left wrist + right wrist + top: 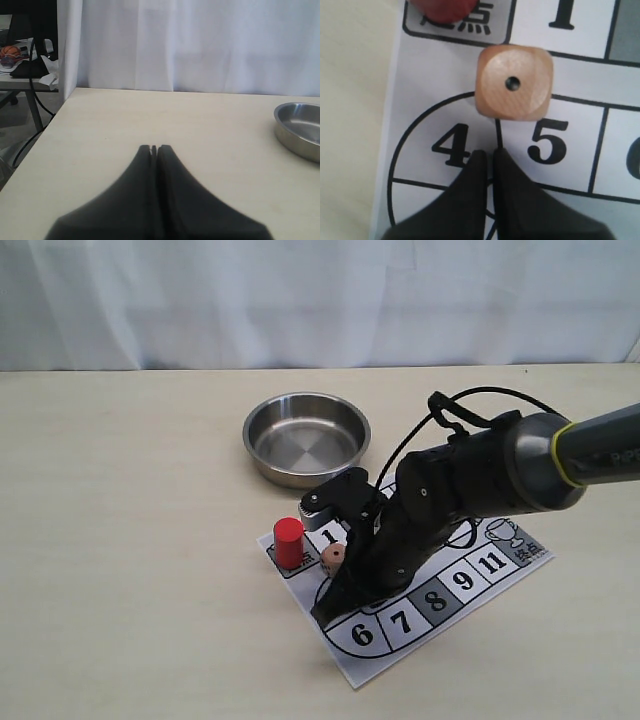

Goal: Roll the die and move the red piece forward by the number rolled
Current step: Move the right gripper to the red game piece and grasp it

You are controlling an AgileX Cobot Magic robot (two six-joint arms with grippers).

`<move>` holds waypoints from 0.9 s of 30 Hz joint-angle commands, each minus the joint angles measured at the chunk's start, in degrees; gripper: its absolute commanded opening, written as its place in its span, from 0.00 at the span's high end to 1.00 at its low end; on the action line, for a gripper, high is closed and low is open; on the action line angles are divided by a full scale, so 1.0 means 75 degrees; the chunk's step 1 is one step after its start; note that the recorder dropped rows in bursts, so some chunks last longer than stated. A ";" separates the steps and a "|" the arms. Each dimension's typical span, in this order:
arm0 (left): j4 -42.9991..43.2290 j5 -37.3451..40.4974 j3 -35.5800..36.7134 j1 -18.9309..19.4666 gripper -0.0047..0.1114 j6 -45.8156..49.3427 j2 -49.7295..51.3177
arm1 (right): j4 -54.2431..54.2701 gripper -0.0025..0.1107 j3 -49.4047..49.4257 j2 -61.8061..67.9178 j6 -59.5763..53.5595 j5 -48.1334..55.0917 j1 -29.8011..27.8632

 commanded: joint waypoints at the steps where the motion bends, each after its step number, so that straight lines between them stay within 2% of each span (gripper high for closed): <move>1: 0.0005 -0.0091 0.0018 -0.0001 0.96 -0.0036 -0.0009 | -0.0062 0.94 0.0009 -0.0485 -0.0003 0.0219 0.0007; 4: 0.0005 -0.0091 0.0018 -0.0001 0.96 -0.0036 -0.0009 | 0.0006 0.88 0.0009 -0.0889 0.0033 0.0285 0.0007; 7: 0.0005 -0.0091 0.0018 -0.0001 0.96 -0.0036 -0.0009 | 0.0006 0.61 -0.0035 -0.1297 -0.0005 0.0008 0.0007; 9: 0.0005 -0.0091 0.0018 -0.0001 0.96 -0.0036 -0.0009 | 0.0538 0.47 -0.0035 -0.1336 -0.0024 -0.0402 0.0007; 10: 0.0005 -0.0091 0.0018 -0.0001 0.96 -0.0036 -0.0009 | 0.0641 0.45 -0.0035 -0.1336 -0.0024 -0.0533 0.0007; 14: 0.0005 -0.0091 0.0018 -0.0001 0.96 -0.0036 -0.0009 | 0.0812 0.44 -0.0432 -0.1085 -0.0024 -0.0548 0.0007; 18: -0.0015 -0.0042 0.0018 -0.0001 0.96 -0.0036 -0.0009 | 0.1434 0.44 -0.1324 -0.0506 -0.0629 -0.0011 0.0007; 22: -0.0015 -0.0042 0.0018 -0.0001 0.96 -0.0036 -0.0009 | 0.1434 0.44 -0.1896 -0.0006 -0.0629 0.0283 0.0007; 27: -0.0015 -0.0042 0.0018 -0.0001 0.96 -0.0036 -0.0009 | 0.1737 0.44 -0.1994 0.0333 -0.0979 0.0324 0.0007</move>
